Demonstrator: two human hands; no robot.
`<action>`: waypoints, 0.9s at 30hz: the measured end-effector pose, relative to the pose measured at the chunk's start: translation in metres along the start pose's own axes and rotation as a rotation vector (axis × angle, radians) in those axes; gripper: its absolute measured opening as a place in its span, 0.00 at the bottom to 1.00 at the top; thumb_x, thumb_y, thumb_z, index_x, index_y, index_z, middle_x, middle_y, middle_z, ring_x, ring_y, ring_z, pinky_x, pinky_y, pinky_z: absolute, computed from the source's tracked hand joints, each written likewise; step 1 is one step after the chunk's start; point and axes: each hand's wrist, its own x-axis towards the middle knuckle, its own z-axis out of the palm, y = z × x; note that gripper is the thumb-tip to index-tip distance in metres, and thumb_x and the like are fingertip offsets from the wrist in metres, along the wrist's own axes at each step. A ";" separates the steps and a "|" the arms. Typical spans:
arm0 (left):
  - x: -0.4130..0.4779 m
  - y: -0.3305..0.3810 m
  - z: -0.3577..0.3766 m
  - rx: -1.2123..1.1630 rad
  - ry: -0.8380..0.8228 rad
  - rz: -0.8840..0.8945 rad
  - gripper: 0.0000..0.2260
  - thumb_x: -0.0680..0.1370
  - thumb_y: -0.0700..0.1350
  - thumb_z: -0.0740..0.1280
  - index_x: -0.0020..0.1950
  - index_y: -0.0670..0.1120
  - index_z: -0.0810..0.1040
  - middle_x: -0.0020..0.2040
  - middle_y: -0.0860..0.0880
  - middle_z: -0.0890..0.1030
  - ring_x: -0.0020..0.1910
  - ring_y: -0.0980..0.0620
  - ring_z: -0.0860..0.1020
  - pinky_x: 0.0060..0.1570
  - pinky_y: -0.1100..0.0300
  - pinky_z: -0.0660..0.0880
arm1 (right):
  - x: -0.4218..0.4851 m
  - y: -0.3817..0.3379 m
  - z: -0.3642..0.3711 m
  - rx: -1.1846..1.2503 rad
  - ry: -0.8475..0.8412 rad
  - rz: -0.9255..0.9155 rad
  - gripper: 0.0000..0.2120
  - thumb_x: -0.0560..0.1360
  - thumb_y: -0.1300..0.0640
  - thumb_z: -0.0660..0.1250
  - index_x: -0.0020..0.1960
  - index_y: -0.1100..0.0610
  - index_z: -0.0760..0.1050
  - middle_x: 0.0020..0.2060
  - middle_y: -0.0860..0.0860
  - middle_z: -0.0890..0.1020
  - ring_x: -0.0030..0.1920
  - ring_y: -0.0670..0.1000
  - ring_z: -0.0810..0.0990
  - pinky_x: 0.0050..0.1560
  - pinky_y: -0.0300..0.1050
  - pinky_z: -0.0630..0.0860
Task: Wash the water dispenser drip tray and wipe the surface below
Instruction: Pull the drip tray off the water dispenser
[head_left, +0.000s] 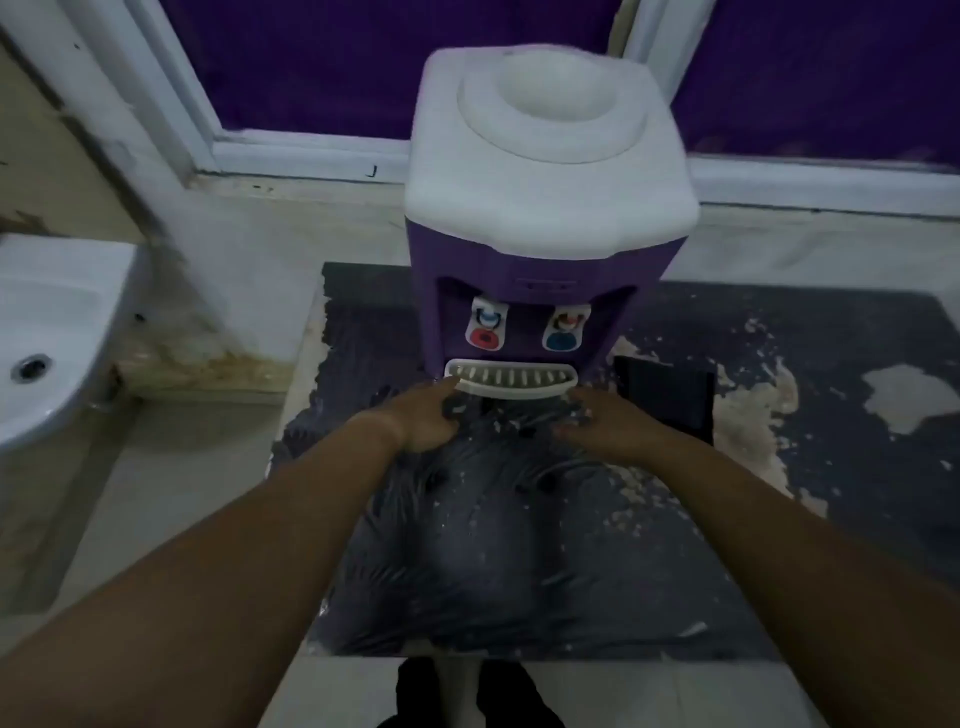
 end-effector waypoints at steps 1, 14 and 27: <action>0.004 0.001 0.001 -0.012 -0.002 -0.022 0.32 0.78 0.46 0.63 0.80 0.52 0.52 0.77 0.45 0.64 0.73 0.44 0.66 0.70 0.55 0.64 | 0.004 0.002 -0.001 0.038 0.009 0.003 0.31 0.79 0.49 0.66 0.77 0.57 0.60 0.67 0.47 0.69 0.68 0.53 0.71 0.62 0.42 0.68; 0.061 -0.012 0.032 -0.020 -0.012 -0.239 0.38 0.76 0.48 0.63 0.80 0.55 0.44 0.81 0.48 0.51 0.76 0.43 0.59 0.73 0.49 0.61 | 0.083 0.041 -0.001 0.172 0.091 0.036 0.32 0.77 0.53 0.69 0.77 0.50 0.61 0.70 0.46 0.68 0.70 0.52 0.68 0.70 0.44 0.65; 0.082 -0.012 0.030 -0.134 0.061 -0.292 0.36 0.75 0.50 0.65 0.80 0.51 0.53 0.78 0.45 0.60 0.74 0.41 0.64 0.72 0.48 0.64 | 0.112 0.050 0.008 0.142 0.177 0.062 0.31 0.76 0.58 0.66 0.77 0.52 0.61 0.62 0.58 0.77 0.52 0.58 0.80 0.53 0.52 0.79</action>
